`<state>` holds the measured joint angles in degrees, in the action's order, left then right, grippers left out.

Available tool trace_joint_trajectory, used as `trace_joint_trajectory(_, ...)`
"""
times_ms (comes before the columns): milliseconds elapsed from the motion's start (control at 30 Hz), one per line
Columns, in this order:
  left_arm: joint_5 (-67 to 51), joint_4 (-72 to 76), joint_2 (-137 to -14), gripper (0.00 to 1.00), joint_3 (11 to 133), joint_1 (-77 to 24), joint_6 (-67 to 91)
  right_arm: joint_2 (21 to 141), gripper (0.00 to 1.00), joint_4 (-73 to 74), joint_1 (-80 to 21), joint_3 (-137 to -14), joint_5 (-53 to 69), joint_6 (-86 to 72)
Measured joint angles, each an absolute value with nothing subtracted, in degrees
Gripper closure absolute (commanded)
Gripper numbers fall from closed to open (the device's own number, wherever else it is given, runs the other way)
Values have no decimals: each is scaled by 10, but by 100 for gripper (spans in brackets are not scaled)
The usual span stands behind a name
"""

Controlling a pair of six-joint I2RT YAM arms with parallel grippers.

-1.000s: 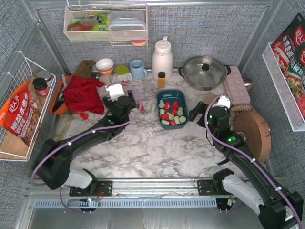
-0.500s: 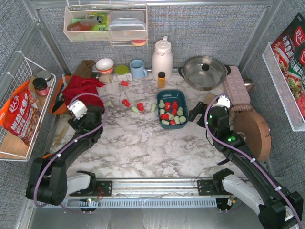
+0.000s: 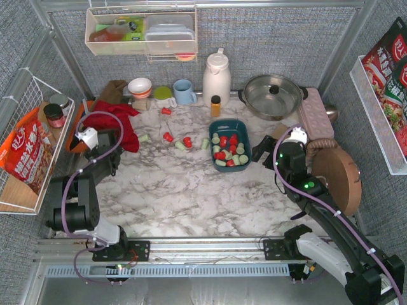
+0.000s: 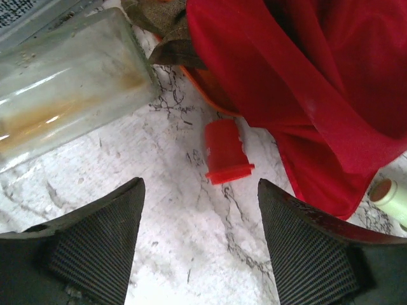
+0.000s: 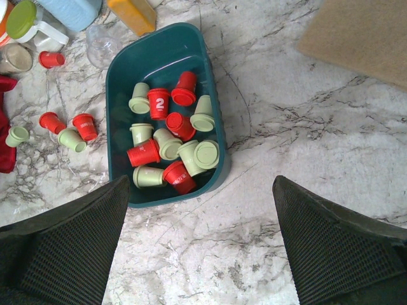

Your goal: Mix the coffee capsules in the storage basket

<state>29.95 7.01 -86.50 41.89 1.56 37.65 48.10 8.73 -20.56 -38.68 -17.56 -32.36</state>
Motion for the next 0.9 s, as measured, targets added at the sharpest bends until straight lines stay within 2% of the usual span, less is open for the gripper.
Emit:
trace_joint_trajectory(433,237,41,-966,27,508,47,356,481,1,87,-206,-387,-176,-323)
trace_joint_trajectory(633,222,-15,-1023,35,568,58,366,481,1,87,-206,-387,-176,-323)
trace_joint_trajectory(767,208,-35,-1030,45,571,59,380,481,1,87,-206,-387,-176,-323)
trace_joint_trajectory(900,204,-37,-1027,51,561,60,386,481,1,87,-206,-387,-176,-323)
